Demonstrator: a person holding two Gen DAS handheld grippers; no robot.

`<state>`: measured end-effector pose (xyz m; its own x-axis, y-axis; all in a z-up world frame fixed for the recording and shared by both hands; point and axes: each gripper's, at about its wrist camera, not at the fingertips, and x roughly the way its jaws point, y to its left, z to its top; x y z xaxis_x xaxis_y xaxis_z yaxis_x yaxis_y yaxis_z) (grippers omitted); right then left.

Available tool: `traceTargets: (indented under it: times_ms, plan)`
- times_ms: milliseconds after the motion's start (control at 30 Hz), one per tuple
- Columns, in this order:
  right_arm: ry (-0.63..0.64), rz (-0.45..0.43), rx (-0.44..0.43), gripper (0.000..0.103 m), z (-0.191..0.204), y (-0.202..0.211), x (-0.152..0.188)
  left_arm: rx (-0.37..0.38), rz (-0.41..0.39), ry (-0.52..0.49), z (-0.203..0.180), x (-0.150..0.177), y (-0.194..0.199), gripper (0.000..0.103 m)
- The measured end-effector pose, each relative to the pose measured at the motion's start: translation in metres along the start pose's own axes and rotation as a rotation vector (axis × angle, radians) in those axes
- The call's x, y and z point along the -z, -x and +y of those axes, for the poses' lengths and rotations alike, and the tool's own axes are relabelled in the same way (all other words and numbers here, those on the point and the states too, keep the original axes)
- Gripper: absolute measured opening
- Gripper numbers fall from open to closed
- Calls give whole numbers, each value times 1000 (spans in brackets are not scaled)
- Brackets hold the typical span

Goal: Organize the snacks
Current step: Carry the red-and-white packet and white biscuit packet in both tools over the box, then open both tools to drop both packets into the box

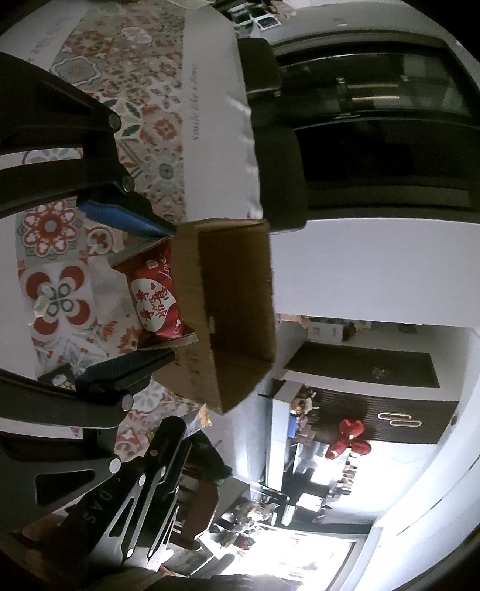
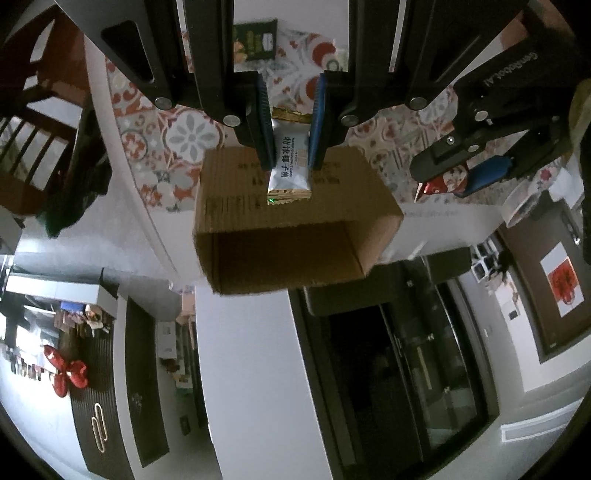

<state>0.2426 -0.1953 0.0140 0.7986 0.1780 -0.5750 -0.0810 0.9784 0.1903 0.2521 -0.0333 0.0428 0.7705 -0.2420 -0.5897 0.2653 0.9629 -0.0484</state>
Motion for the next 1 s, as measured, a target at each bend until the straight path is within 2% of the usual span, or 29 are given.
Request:
traceTargets:
  times_ms: [500,1000]
  plan:
    - [1,-59,-1,20,-7,-5,-44,-17,-73,-17,-2,-46,-7,58]
    - [26,-53,1,20,-20,-45,-81,-24,-48,-18,5,-78,-63,59]
